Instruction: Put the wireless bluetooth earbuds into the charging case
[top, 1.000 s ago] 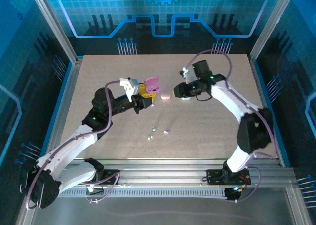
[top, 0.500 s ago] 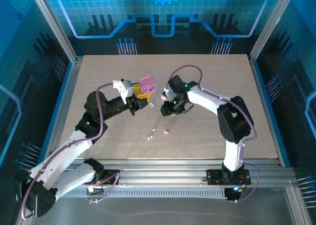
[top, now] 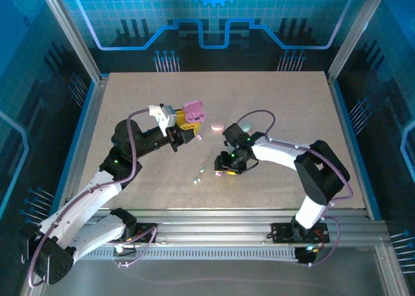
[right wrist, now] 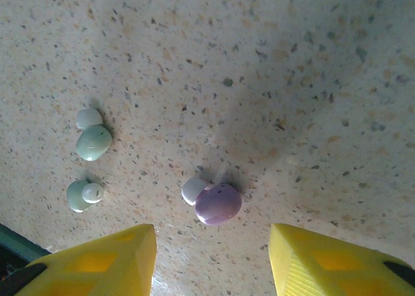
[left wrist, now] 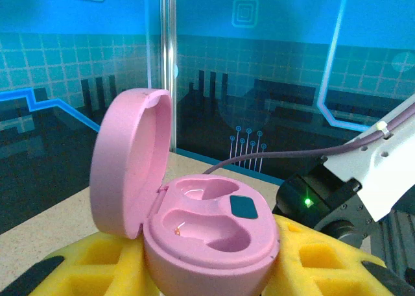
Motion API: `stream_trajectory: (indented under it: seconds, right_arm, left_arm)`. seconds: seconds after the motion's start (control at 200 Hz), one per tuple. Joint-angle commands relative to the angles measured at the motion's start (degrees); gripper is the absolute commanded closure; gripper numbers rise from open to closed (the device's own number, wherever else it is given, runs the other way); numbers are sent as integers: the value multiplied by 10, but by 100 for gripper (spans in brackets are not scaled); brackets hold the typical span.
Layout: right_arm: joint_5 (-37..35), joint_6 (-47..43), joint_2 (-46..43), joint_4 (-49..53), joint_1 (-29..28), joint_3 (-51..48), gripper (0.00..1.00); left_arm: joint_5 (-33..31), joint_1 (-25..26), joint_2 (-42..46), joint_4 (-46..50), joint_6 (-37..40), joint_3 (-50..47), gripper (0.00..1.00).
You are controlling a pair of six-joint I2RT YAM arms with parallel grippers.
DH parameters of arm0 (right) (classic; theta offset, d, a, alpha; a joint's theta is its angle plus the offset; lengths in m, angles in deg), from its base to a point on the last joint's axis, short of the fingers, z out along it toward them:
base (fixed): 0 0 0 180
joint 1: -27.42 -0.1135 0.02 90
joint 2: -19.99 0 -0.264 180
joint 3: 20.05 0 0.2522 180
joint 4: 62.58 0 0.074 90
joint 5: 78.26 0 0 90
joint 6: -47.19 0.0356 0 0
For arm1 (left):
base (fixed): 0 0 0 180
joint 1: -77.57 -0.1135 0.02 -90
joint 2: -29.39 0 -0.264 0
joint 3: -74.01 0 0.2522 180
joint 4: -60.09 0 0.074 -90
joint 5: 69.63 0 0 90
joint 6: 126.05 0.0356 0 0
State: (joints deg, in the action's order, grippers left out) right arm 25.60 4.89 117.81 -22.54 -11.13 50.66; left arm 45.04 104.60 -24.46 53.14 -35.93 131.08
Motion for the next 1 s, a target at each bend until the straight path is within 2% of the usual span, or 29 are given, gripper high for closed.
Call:
stream_trajectory:
  seconds: [0.0,0.25,0.996]
  right_arm:
    - [-6,57,-7,-38,-15,-23,50]
    - [15,63,18,-63,-21,-19,55]
    - [7,49,41,-84,-27,12,62]
  left_arm:
    - [4,-3,-2,-5,13,-6,65]
    - [5,-4,-5,-5,13,-4,65]
    - [9,-4,-13,-6,8,0,65]
